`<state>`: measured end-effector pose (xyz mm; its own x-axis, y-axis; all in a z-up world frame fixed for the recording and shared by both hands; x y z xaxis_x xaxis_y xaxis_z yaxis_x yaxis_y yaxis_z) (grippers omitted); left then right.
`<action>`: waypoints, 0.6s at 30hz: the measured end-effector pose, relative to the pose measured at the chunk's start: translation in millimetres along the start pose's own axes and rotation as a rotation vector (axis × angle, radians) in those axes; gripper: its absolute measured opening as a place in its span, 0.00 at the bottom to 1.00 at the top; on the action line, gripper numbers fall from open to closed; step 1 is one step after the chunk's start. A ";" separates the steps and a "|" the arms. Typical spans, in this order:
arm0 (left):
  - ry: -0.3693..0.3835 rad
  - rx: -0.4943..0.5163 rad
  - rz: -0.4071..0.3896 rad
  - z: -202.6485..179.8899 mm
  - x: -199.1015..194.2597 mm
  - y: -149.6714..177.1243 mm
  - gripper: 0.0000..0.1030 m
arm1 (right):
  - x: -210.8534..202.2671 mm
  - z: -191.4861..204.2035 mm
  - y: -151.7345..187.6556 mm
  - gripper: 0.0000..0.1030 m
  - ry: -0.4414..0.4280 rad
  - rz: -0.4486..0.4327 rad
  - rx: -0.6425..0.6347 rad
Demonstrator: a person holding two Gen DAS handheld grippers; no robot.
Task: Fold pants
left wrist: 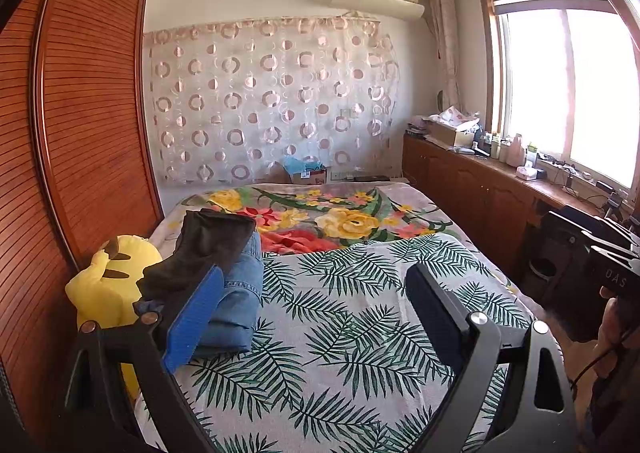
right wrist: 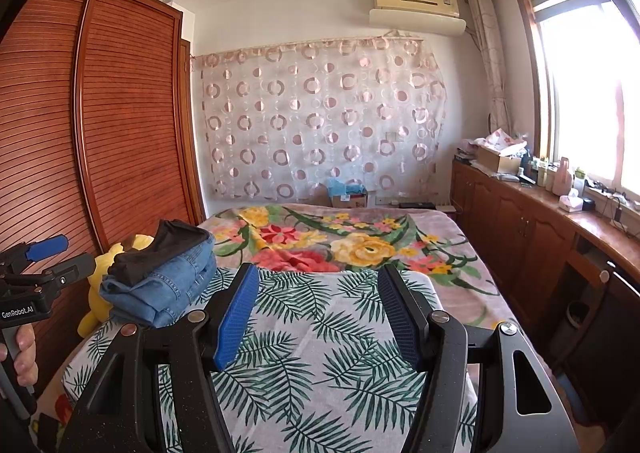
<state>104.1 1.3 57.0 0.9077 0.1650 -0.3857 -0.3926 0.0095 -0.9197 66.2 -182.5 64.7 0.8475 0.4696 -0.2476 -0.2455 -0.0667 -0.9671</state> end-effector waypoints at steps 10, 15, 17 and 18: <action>0.000 0.001 -0.001 0.0 -0.3 -0.3 0.90 | -0.5 -0.5 -0.5 0.62 0.000 -0.002 -0.001; -0.001 0.002 0.000 -0.7 -0.2 -0.7 0.90 | -0.8 -0.5 -0.7 0.62 0.000 -0.002 0.001; -0.001 0.002 -0.002 0.2 -0.9 0.2 0.90 | -1.0 0.0 -0.8 0.62 0.001 -0.002 0.000; -0.001 0.002 -0.001 -0.6 -0.2 -0.8 0.90 | -1.1 0.0 -0.7 0.62 0.001 -0.002 0.001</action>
<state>104.3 0.6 57.8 0.9079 0.1657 -0.3851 -0.3923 0.0117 -0.9198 65.4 -183.0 65.6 0.8484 0.4688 -0.2459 -0.2444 -0.0652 -0.9675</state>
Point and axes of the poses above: each gripper's, at about its wrist camera, not at the fingertips, and x roughly the way its jaws point, z to its left, y to its underside, the point moved 5 cm from there along x, roughly the way its jaws point, and after that the axes turned 13 degrees about -y, right-handed, at the moved point
